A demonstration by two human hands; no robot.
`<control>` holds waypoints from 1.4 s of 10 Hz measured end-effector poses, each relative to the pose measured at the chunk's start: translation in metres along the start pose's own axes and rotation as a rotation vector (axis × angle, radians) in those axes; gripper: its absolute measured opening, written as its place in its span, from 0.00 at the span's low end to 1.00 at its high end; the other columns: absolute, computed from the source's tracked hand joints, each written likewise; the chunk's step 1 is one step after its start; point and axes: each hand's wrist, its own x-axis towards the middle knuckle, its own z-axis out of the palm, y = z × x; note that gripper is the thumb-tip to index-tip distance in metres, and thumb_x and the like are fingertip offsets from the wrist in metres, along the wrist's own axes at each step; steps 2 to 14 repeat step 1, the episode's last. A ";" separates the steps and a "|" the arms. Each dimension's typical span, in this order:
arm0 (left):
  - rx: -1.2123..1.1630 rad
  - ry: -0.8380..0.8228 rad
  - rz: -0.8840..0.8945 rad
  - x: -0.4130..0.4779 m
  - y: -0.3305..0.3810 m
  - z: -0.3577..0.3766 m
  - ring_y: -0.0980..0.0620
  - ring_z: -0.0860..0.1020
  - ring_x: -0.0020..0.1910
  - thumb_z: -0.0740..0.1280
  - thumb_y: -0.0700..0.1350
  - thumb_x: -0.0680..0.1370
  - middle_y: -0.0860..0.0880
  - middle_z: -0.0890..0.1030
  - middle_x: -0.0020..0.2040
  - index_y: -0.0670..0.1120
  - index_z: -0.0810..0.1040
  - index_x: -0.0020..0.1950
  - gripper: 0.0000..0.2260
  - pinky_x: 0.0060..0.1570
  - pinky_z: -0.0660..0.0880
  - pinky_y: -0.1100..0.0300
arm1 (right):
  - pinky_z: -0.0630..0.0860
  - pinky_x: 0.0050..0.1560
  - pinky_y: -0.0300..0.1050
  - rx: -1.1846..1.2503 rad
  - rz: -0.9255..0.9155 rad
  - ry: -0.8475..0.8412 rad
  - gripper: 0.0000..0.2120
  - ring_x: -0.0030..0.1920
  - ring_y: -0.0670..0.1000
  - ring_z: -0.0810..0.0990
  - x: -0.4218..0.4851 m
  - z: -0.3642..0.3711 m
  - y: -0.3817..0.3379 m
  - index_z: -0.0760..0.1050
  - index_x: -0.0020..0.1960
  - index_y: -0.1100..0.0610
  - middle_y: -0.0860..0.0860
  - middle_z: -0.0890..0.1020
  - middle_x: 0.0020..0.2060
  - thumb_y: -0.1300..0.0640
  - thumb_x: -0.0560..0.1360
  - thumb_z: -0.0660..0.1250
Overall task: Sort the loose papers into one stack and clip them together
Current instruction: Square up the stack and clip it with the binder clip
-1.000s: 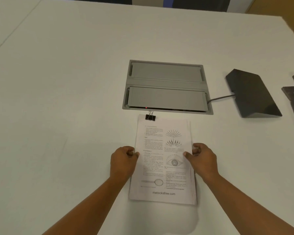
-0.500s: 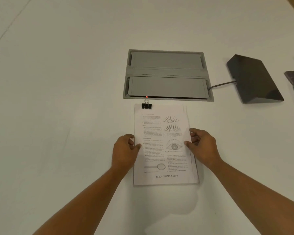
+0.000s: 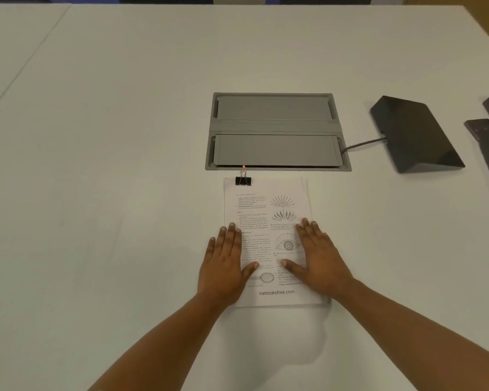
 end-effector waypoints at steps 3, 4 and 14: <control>0.044 0.115 0.053 0.001 -0.002 -0.015 0.48 0.40 0.80 0.35 0.68 0.76 0.47 0.44 0.82 0.45 0.40 0.79 0.39 0.75 0.32 0.55 | 0.41 0.77 0.49 0.106 0.014 0.061 0.51 0.80 0.49 0.45 -0.011 -0.021 -0.011 0.53 0.80 0.53 0.50 0.50 0.80 0.24 0.66 0.56; 0.044 0.115 0.053 0.001 -0.002 -0.015 0.48 0.40 0.80 0.35 0.68 0.76 0.47 0.44 0.82 0.45 0.40 0.79 0.39 0.75 0.32 0.55 | 0.41 0.77 0.49 0.106 0.014 0.061 0.51 0.80 0.49 0.45 -0.011 -0.021 -0.011 0.53 0.80 0.53 0.50 0.50 0.80 0.24 0.66 0.56; 0.044 0.115 0.053 0.001 -0.002 -0.015 0.48 0.40 0.80 0.35 0.68 0.76 0.47 0.44 0.82 0.45 0.40 0.79 0.39 0.75 0.32 0.55 | 0.41 0.77 0.49 0.106 0.014 0.061 0.51 0.80 0.49 0.45 -0.011 -0.021 -0.011 0.53 0.80 0.53 0.50 0.50 0.80 0.24 0.66 0.56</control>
